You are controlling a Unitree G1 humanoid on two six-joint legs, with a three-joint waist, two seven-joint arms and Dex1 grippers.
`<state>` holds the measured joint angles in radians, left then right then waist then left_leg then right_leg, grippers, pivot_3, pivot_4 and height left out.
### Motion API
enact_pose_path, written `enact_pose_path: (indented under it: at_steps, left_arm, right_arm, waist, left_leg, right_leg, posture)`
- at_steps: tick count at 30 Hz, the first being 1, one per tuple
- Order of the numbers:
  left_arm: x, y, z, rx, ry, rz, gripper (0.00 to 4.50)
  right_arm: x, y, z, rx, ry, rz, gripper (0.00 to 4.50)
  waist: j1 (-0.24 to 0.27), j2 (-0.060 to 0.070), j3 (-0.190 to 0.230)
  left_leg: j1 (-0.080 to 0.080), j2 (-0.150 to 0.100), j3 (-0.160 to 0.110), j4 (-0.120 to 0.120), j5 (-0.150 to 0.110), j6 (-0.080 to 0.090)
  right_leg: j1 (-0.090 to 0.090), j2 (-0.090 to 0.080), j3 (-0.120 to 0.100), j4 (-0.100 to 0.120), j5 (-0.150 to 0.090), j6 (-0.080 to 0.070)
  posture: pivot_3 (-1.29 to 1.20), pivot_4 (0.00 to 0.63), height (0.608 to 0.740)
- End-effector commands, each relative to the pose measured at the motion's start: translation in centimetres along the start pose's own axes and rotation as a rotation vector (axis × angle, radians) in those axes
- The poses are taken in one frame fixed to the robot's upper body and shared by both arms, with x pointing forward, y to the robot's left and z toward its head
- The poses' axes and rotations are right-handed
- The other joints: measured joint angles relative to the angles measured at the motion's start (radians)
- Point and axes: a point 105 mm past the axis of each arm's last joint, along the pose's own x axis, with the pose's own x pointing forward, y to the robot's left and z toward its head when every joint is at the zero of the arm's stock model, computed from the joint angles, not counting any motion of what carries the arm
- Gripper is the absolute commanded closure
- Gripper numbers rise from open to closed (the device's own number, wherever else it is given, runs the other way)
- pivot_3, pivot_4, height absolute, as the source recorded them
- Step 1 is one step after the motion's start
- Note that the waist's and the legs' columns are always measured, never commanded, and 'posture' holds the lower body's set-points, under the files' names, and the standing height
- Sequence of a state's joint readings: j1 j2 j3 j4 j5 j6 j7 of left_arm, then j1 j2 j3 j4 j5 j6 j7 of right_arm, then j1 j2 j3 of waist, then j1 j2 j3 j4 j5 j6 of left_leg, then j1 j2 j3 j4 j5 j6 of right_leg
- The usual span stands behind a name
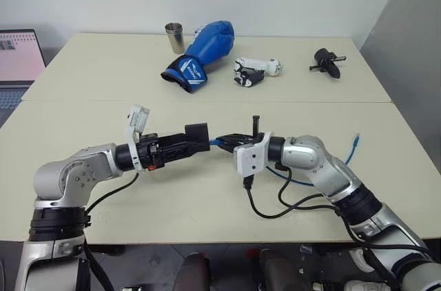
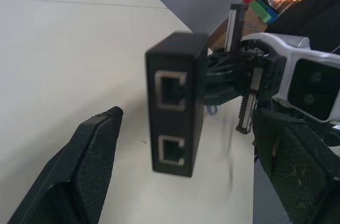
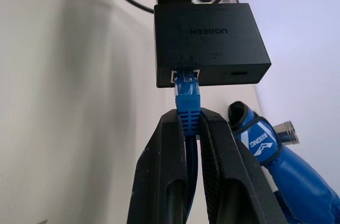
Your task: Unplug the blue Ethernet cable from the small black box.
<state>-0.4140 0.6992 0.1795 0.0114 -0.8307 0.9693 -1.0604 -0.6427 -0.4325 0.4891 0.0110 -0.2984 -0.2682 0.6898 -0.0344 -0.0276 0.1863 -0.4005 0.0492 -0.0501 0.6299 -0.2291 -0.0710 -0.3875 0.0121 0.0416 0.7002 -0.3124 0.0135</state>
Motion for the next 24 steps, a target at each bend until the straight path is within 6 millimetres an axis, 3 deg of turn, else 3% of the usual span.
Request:
enact_pose_path:
  at_steps: [1, 3, 6, 20, 24]
  left_arm:
    - [0.4, -0.4, 1.2, 0.027, -0.033, -0.037, 0.35]
    - [0.5, -0.4, 1.2, 0.016, -0.037, -0.046, 0.35]
    - [0.8, -0.6, 1.0, 0.006, -0.027, -0.068, 0.85]
    - [1.4, -0.7, 1.3, -0.006, -0.035, -0.100, 3.71]
    - [1.7, -0.8, 1.1, -0.007, -0.031, -0.107, 3.71]
  right_arm:
    - [-0.2, -1.5, 1.2, -0.009, -0.041, -0.055, 4.41]
    - [-0.2, -1.6, 1.3, -0.011, -0.045, -0.058, 4.41]
    - [-0.2, -1.6, 1.5, -0.019, -0.051, -0.055, 4.41]
    - [-0.3, -1.5, 2.5, -0.055, -0.102, -0.060, 4.41]
    - [-0.2, -1.1, 2.7, -0.061, -0.108, -0.047, 4.42]
  waist:
    - [0.001, 0.000, 0.000]
    - [0.001, 0.000, 0.000]
    - [0.001, 0.000, 0.000]
    - [0.001, 0.000, 0.000]
    - [0.001, 0.000, 0.000]
  left_leg:
    - [0.000, 0.000, 0.000, 0.000, 0.000, 0.000]
    - [0.000, 0.000, 0.000, 0.000, 0.000, 0.000]
    - [0.000, 0.000, 0.000, 0.000, 0.000, 0.000]
    - [0.000, 0.000, 0.000, 0.000, 0.000, 0.000]
    - [0.000, 0.000, 0.000, 0.000, 0.000, 0.000]
  right_leg:
    - [0.000, 0.000, 0.000, 0.000, 0.000, 0.000]
    - [0.000, 0.000, 0.000, 0.000, 0.000, 0.000]
    - [0.000, 0.000, 0.000, 0.000, 0.000, 0.000]
    - [0.000, 0.000, 0.000, 0.000, 0.000, 0.000]
    - [0.000, 0.000, 0.000, 0.000, 0.000, 0.000]
  posture:
    - [0.00, 0.150, 0.740]
    - [0.00, 0.150, 0.740]
    - [0.00, 0.150, 0.740]
    - [0.00, 0.150, 0.740]
    - [0.00, 0.150, 0.740]
